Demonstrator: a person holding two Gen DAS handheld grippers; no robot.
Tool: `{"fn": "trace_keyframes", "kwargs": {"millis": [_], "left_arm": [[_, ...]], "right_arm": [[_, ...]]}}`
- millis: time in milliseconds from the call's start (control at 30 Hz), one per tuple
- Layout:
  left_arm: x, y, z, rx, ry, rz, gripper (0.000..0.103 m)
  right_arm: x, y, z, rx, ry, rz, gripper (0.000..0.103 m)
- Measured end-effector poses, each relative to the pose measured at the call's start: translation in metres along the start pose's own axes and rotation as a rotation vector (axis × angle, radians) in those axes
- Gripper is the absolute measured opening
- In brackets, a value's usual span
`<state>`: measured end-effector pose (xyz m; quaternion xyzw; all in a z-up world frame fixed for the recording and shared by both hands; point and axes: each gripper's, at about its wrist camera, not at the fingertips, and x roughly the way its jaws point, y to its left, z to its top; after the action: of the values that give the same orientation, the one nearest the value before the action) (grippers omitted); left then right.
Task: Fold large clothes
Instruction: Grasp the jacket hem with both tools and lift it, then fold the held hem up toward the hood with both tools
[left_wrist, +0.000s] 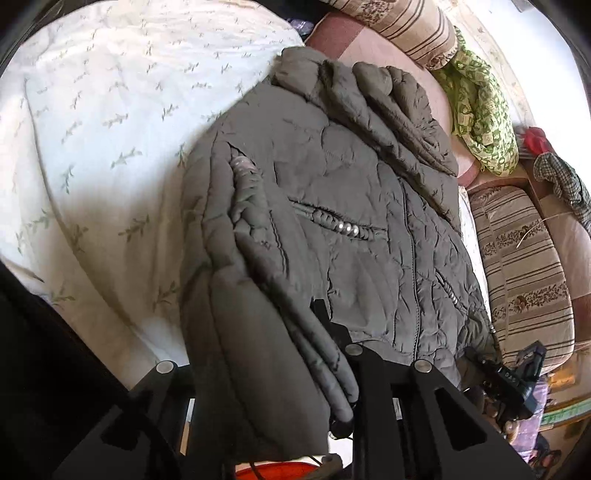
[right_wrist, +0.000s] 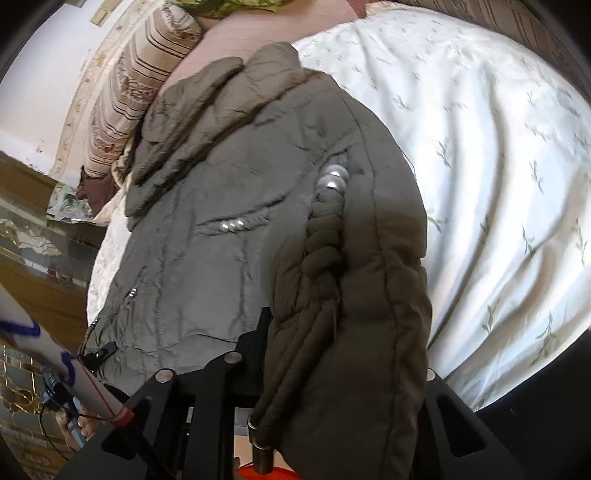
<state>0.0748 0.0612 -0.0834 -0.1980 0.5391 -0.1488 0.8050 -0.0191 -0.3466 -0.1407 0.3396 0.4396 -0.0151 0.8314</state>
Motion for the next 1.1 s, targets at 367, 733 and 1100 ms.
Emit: {"fn": "trace_keyframes", "kwargs": {"millis": [367,733,1100], "left_arm": [[0.006,-0.01,-0.004,0.062,0.003,0.1,0.02],[-0.005,-0.015,-0.006,0.082,-0.036,0.105,0.017],[-0.045,-0.032,-0.003,0.106,-0.117,0.075,0.017]], "right_arm": [[0.01,-0.004,-0.008,0.014,-0.004,-0.033,0.048],[0.003,0.004,-0.007,0.032,-0.022,0.023,0.021],[-0.032,0.028,-0.002,-0.013,-0.094,0.077,0.019]]}}
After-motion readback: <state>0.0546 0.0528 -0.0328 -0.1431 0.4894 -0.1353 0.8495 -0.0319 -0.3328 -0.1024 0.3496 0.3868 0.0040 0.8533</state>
